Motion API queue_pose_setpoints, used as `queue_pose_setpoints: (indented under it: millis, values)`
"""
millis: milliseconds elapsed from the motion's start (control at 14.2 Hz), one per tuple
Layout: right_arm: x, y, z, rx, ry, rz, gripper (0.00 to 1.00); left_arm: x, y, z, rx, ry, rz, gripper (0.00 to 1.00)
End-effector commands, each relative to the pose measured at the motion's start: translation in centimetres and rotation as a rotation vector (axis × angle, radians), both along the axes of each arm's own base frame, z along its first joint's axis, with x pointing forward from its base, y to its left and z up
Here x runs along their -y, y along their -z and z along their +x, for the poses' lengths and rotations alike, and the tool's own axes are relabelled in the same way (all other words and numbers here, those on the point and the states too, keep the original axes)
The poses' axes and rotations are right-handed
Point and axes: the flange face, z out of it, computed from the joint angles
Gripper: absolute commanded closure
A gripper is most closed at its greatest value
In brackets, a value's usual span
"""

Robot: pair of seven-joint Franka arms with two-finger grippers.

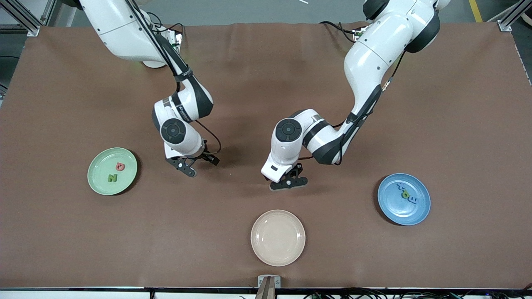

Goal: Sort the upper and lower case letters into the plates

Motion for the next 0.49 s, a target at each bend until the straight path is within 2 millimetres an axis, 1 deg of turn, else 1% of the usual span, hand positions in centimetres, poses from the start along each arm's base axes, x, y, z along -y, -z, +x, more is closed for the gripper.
queue_pose_setpoints:
  millis: [0, 70, 141, 281, 352, 422]
  values:
    - [0.1, 0.3, -0.1, 0.001, 0.030, 0.005, 0.11, 1.8, 0.9, -0.5, 0.040, 0.005, -0.016, 0.40]
    - [0.0, 0.5, 0.0, 0.011, 0.031, 0.010, 0.12, 2.1, 1.3, -0.7, 0.054, 0.003, -0.008, 0.41]
    - [0.1, 1.3, -0.1, 0.008, 0.031, 0.008, 0.12, 2.0, 1.8, -0.7, 0.063, 0.000, 0.009, 0.41]
    - [0.3, 2.2, -0.1, 0.013, 0.033, 0.009, 0.13, 2.3, 2.4, -1.1, 0.060, 0.007, 0.015, 0.44]
    - [0.5, 2.5, 0.0, 0.010, 0.036, 0.005, 0.12, 2.2, 2.7, -1.1, 0.057, 0.007, 0.017, 0.47]
    - [0.7, 2.7, 0.0, 0.007, 0.037, 0.004, 0.13, 2.2, 2.8, -1.2, 0.053, 0.006, 0.019, 0.55]
